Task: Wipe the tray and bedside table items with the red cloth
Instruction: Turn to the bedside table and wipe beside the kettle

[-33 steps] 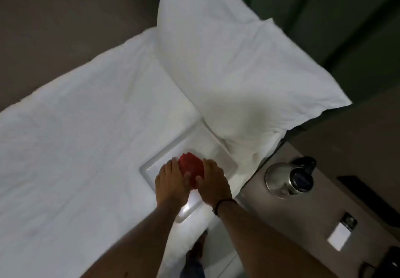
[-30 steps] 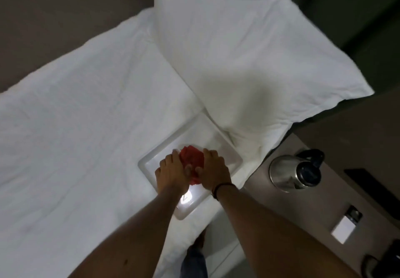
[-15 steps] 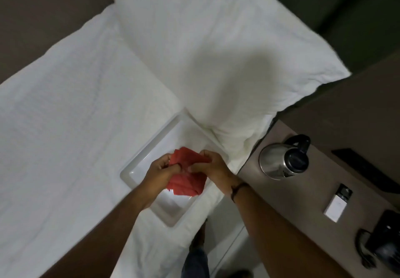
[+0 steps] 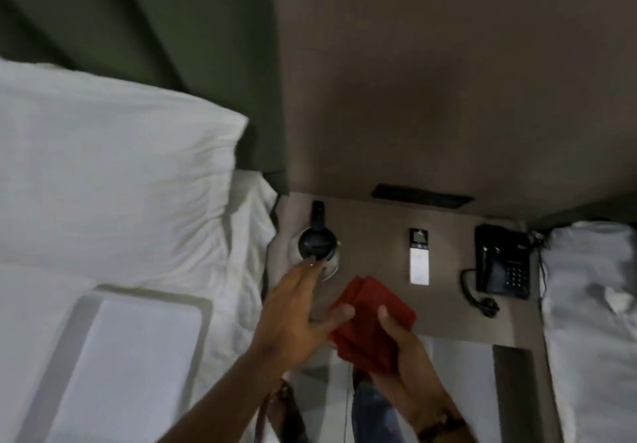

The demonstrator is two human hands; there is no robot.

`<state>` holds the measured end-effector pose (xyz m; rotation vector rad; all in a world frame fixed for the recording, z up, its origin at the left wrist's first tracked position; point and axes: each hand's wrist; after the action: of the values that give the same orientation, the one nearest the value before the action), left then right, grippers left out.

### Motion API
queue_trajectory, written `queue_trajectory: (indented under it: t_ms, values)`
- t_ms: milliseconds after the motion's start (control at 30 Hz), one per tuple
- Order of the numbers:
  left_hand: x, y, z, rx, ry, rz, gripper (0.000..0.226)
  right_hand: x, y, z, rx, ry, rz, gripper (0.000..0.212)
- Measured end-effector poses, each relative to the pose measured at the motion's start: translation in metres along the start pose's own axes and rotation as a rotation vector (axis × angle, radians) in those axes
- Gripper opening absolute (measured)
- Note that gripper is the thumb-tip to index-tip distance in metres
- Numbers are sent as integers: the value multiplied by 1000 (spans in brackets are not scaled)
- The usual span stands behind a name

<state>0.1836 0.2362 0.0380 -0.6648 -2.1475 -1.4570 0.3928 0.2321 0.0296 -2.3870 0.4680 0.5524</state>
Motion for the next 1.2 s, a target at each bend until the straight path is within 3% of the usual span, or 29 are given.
queue_trajectory:
  t_ms: [167,267,333,433,533,600,700,867,1033,1100,1200]
  values:
    - [-60,-15,91,30,83,506,114,65,-28,71,196,241,-72,52]
    - [-87,-31,126,63,74,662,128,75,-28,130,282,238,-143,52]
    - [-101,-41,140,125,47,710,136,74,-24,175,316,142,-180,39]
    - [-112,-57,148,168,31,676,142,67,-12,242,336,4,-234,44]
    - [-114,-69,148,110,63,622,141,49,1,286,277,-155,-249,51]
    - [-116,-72,149,77,91,627,138,38,14,297,334,-238,-321,51]
    - [-120,-72,152,65,112,613,130,37,42,286,581,-135,-591,56]
    - [-119,-72,147,40,88,572,106,35,104,217,657,-97,-540,68]
    - [-119,-69,152,7,135,610,113,32,52,250,697,-131,-691,57]
    - [-119,-70,153,24,130,612,125,27,24,284,637,-183,-670,53]
    - [-119,-72,152,53,108,571,135,24,4,327,351,-187,-519,46]
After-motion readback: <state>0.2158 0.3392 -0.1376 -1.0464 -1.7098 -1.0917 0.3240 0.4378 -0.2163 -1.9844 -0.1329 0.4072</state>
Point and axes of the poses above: each hand's wrist, its own z-axis towards the middle knuckle, its own x-axis out of the back of the hand, y = z × x, and after that the axes turned 6 degrees about x, right-handed
